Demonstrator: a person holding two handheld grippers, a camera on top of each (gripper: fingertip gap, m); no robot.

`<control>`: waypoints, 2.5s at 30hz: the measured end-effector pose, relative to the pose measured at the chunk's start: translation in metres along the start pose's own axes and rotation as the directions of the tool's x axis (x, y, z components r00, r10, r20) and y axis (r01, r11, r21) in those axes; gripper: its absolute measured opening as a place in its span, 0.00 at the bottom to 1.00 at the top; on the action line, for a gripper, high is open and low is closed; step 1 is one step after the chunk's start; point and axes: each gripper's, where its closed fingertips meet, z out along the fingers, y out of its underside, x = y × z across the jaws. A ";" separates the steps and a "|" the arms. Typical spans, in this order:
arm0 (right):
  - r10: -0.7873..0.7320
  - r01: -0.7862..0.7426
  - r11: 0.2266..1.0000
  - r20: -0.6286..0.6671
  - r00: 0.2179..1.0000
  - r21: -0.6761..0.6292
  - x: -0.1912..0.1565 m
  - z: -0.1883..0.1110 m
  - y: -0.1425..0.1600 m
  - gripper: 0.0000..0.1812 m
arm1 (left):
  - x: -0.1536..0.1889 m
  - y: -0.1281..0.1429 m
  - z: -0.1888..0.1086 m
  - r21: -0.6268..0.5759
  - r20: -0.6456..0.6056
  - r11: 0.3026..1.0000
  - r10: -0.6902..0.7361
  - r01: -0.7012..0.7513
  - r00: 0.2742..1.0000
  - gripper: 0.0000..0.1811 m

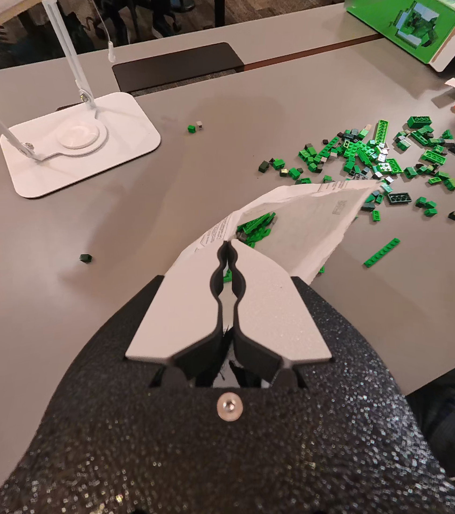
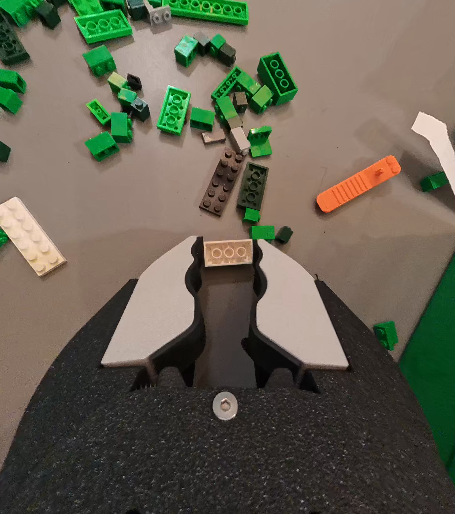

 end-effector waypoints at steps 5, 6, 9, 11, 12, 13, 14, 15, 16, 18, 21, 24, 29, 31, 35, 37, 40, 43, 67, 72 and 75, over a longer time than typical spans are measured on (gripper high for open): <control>-0.084 0.087 0.995 -0.073 0.994 0.039 -0.002 -0.011 -0.010 0.18 | -0.005 0.000 -0.002 0.006 0.018 1.000 -0.005 0.005 1.000 0.00; -0.112 0.118 0.991 -0.086 0.990 0.069 -0.006 -0.014 -0.018 0.18 | -0.005 0.000 -0.002 0.006 0.020 1.000 -0.005 0.005 1.000 0.00; -0.214 0.234 0.954 -0.120 0.969 0.188 -0.028 -0.023 -0.056 0.18 | -0.003 0.001 -0.001 -0.002 0.013 1.000 -0.011 0.011 1.000 0.00; -0.283 0.304 0.903 -0.112 0.953 0.304 -0.056 -0.028 -0.096 0.18 | 0.001 0.001 0.002 -0.012 -0.003 1.000 -0.011 0.010 1.000 0.00; -0.320 0.337 0.866 -0.107 0.941 0.370 -0.074 -0.030 -0.119 0.18 | 0.002 0.000 0.003 -0.008 -0.001 1.000 -0.006 0.006 1.000 0.00; -0.360 0.367 0.820 -0.102 0.927 0.439 -0.095 -0.033 -0.143 0.18 | 0.003 -0.001 0.003 -0.004 0.000 1.000 -0.002 0.002 1.000 0.00; -0.404 0.392 0.766 -0.093 0.910 0.509 -0.118 -0.036 -0.168 0.18 | 0.004 -0.002 0.004 -0.001 -0.001 1.000 0.002 -0.002 1.000 0.00; -0.447 0.411 0.706 -0.088 0.890 0.576 -0.142 -0.039 -0.192 0.18 | 0.006 -0.003 0.004 0.003 -0.004 1.000 0.005 -0.005 1.000 0.00; -0.493 0.430 0.639 -0.090 0.865 0.637 -0.167 -0.042 -0.214 0.18 | 0.007 -0.004 0.005 0.009 -0.006 1.000 0.007 -0.007 1.000 0.00; -0.580 0.468 0.513 -0.111 0.807 0.720 -0.213 -0.046 -0.251 0.18 | 0.009 -0.006 0.005 0.019 -0.004 1.000 0.010 -0.010 1.000 0.00; -0.678 0.491 0.397 -0.113 0.727 0.775 -0.268 -0.042 -0.287 0.18 | 0.009 -0.007 0.006 0.021 -0.001 1.000 0.010 -0.010 1.000 0.00; -0.719 0.500 0.323 -0.136 0.682 0.804 -0.302 -0.038 -0.311 0.18 | 0.007 -0.007 0.006 0.021 0.016 1.000 0.012 -0.013 1.000 0.00; -0.709 0.424 0.279 -0.113 0.696 0.862 -0.330 -0.039 -0.333 0.18 | -0.005 -0.008 0.004 0.042 0.065 0.999 -0.003 0.000 0.998 0.00; -0.689 0.424 0.257 -0.143 0.710 0.868 -0.332 -0.037 -0.339 0.19 | -0.012 -0.011 0.000 0.058 0.109 0.998 0.002 -0.008 0.994 0.00; -0.635 0.363 0.226 -0.146 0.759 0.904 -0.332 -0.041 -0.341 0.19 | -0.012 -0.013 -0.006 0.065 0.119 0.998 0.001 -0.009 0.993 0.00; -0.620 0.368 0.221 -0.161 0.767 0.903 -0.329 -0.039 -0.339 0.18 | -0.009 -0.008 -0.003 0.045 0.079 0.999 -0.012 0.009 0.997 0.00; -0.599 0.411 0.221 -0.209 0.773 0.885 -0.323 -0.033 -0.336 0.19 | -0.008 -0.002 0.005 0.022 0.033 0.999 -0.038 0.038 0.999 0.00; -0.590 0.420 0.208 -0.228 0.774 0.883 -0.322 -0.032 -0.333 0.18 | -0.004 0.001 0.010 0.004 -0.004 0.999 -0.053 0.053 0.999 0.00; -0.594 0.602 0.138 -0.421 0.685 0.786 -0.326 -0.006 -0.326 0.18 | 0.013 -0.010 0.011 0.080 -0.196 0.986 -0.131 0.149 0.972 0.00; -0.610 0.696 0.142 -0.492 0.621 0.704 -0.326 0.008 -0.324 0.18 | 0.017 -0.009 0.014 0.066 -0.204 0.988 -0.121 0.137 0.972 0.00; -0.625 0.717 0.149 -0.497 0.602 0.681 -0.327 0.015 -0.323 0.18 | 0.017 -0.009 0.014 0.066 -0.193 0.989 -0.117 0.131 0.974 0.00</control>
